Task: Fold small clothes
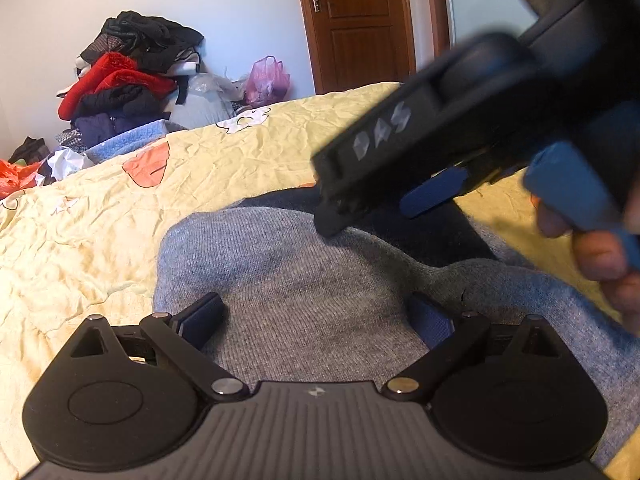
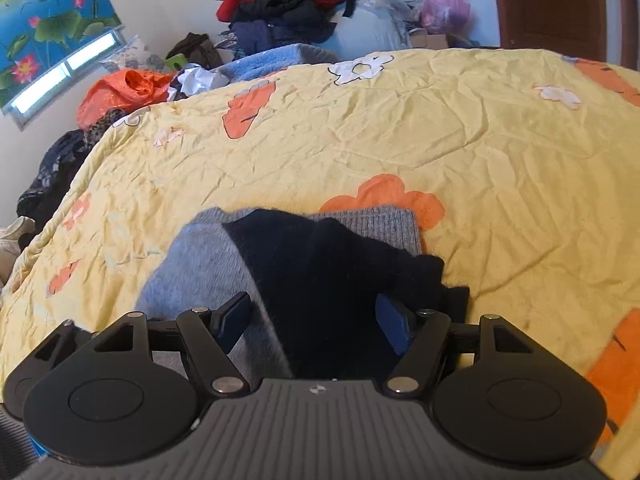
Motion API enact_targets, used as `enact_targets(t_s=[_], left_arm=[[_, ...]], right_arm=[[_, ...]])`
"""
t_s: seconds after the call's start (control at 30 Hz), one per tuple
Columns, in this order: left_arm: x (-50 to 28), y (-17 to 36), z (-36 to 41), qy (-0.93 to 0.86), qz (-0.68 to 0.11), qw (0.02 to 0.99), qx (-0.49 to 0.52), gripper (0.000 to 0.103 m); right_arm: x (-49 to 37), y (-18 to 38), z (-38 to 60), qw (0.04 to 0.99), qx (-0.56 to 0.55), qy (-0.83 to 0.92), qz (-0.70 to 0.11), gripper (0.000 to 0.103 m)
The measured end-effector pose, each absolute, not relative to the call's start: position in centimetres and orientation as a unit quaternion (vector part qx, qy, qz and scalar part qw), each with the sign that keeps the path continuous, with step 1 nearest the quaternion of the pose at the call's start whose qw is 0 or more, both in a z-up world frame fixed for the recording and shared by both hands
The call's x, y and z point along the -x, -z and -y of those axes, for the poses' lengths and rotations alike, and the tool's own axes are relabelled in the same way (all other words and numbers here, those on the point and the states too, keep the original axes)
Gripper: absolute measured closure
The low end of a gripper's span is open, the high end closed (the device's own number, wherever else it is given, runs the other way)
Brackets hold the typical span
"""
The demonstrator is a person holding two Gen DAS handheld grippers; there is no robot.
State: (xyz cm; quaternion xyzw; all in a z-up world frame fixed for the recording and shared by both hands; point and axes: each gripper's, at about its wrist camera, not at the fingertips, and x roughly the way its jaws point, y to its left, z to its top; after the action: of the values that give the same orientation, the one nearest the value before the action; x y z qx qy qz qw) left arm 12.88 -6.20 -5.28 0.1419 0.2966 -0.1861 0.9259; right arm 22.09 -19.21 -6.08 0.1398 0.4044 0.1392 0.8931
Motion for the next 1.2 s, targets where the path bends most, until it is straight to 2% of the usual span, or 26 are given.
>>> enact_targets(t_s=[0.17,0.27,0.33,0.5,0.57,0.6,0.73,0.87,0.9,0.97,1.2], left_arm=[[-12.8,5.3,6.7,0.184,-0.296,0.926,-0.144,0.003],[-13.7,5.6,6.8,0.184,-0.295,0.926,-0.145,0.002],[-13.7,5.5,6.8,0.184,-0.299,0.924,-0.152,0.002],[-11.2,2.8,5.0,0.172,-0.269,0.936,-0.149,0.002],[-8.3,1.3,2.4,0.171,-0.233,0.948,-0.134,0.002],[-6.8,0.8,0.6,0.163,-0.222,0.954,-0.12,0.002],[-1.5,0.2,-4.7,0.113,-0.243,0.96,-0.081,0.002],[2.6,1.4,-5.6,0.046,-0.304,0.95,-0.05,0.002],[3.7,1.8,-5.4,0.035,-0.311,0.949,-0.043,0.002],[5.2,2.6,-4.9,0.034,-0.322,0.946,-0.027,0.002],[3.1,5.9,-2.0,0.046,-0.342,0.937,-0.048,0.002]], right_arm=[[-19.8,4.3,20.0,0.892,-0.194,-0.152,-0.378,0.032],[-21.0,5.9,19.7,0.876,-0.19,-0.144,-0.419,0.033],[-21.5,7.0,20.2,0.878,-0.2,-0.15,-0.408,0.034],[-20.9,5.2,21.1,0.865,-0.23,-0.124,-0.428,0.037],[-17.8,3.8,21.6,0.881,-0.215,-0.135,-0.4,0.033],[-15.7,3.2,22.0,0.891,-0.201,-0.139,-0.381,0.028],[-5.5,2.4,24.9,0.926,-0.147,-0.107,-0.33,0.009],[3.1,3.8,24.2,0.936,-0.085,-0.043,-0.338,0.007],[4.7,4.0,23.8,0.94,-0.076,-0.023,-0.332,0.002],[7.1,4.5,23.0,0.945,-0.06,0.016,-0.32,0.0],[4.8,7.6,18.9,0.926,-0.023,0.039,-0.374,0.001]])
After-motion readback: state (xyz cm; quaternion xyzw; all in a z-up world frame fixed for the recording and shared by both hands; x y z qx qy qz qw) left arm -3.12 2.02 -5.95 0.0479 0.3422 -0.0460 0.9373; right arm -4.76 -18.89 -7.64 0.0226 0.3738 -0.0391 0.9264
